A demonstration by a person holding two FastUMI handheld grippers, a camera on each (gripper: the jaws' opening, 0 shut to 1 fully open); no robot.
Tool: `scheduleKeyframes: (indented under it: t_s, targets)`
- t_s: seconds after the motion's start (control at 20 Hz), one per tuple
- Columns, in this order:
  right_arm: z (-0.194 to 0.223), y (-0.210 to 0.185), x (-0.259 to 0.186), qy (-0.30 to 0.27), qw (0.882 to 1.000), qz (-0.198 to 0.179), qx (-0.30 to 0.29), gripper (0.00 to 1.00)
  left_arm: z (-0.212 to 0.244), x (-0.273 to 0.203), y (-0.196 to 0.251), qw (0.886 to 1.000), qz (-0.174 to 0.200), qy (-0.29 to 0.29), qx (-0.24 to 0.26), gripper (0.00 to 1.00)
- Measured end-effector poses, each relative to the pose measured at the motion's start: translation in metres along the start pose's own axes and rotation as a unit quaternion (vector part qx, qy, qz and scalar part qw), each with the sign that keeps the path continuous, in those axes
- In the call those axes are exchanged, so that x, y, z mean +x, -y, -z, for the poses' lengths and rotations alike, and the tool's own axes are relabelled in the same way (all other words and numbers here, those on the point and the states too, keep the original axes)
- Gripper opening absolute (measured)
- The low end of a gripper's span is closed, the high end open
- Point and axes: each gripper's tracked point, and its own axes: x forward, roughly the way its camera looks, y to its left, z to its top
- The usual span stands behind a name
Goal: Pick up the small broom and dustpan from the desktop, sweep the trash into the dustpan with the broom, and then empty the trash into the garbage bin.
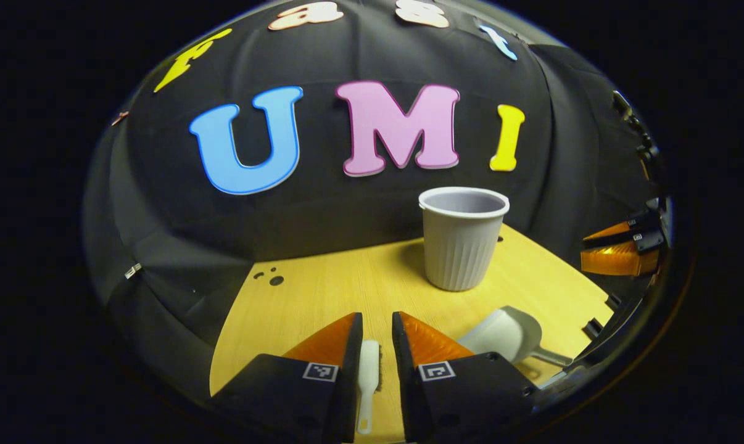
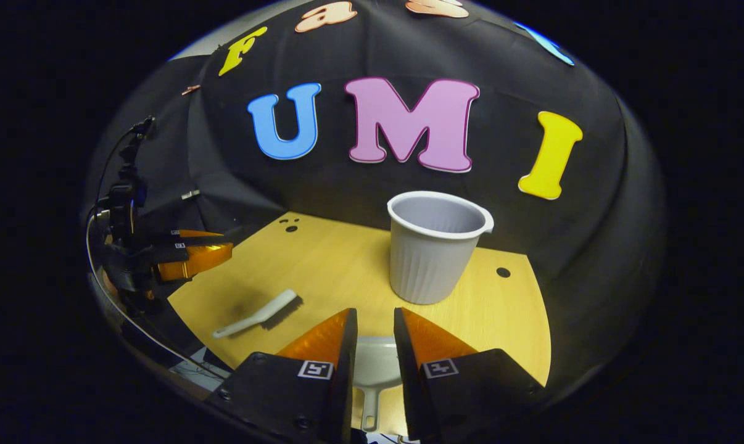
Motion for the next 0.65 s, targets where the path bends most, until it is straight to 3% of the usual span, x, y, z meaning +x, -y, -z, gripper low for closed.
scheduleKeyframes:
  t_s: [0.4, 0.65]
  targets:
    - [-0.008, -0.015, -0.006, 0.027, 0.999, -0.025, -0.019, 0.39, -0.014, -0.022, 0.002, 1.000, -0.009, 0.013, -0.012, 0.33]
    - [-0.013, -0.029, -0.001, 0.017, 0.999, -0.038, -0.007, 0.39, 0.005, -0.038, -0.001, 0.999, -0.027, -0.010, -0.019, 0.33]
